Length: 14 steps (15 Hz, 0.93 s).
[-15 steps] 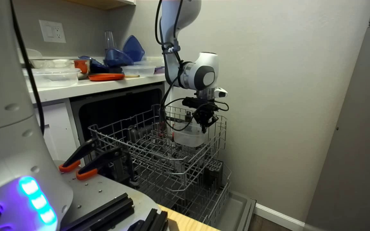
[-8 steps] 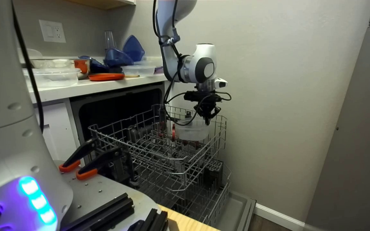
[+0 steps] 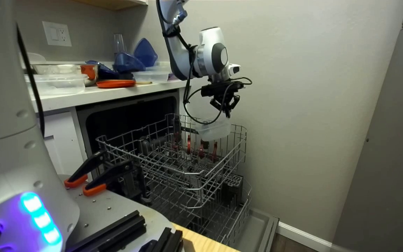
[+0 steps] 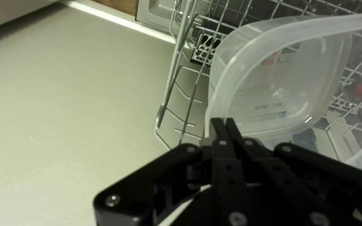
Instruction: Move the bowl in the dishwasher
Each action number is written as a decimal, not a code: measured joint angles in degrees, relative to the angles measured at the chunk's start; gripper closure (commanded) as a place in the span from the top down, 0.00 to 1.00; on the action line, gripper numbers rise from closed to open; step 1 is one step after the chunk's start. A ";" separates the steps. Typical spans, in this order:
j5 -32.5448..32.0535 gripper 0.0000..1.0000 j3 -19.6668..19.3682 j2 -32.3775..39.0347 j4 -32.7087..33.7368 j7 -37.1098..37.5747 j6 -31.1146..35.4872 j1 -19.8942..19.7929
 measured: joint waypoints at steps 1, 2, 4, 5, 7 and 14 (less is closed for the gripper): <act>-2.01 0.00 -2.15 -0.34 -0.56 0.01 0.97 2.13; -3.83 0.00 -4.55 -0.53 -1.05 0.01 1.87 4.46; -7.28 0.00 -10.48 -0.55 -2.05 0.11 3.85 10.15; -8.90 0.00 -13.78 -0.49 -2.61 0.13 4.87 13.28; -11.51 0.00 -20.62 0.08 -3.67 0.14 7.39 19.67; -6.79 0.00 -42.53 10.08 -7.04 -1.20 23.12 40.91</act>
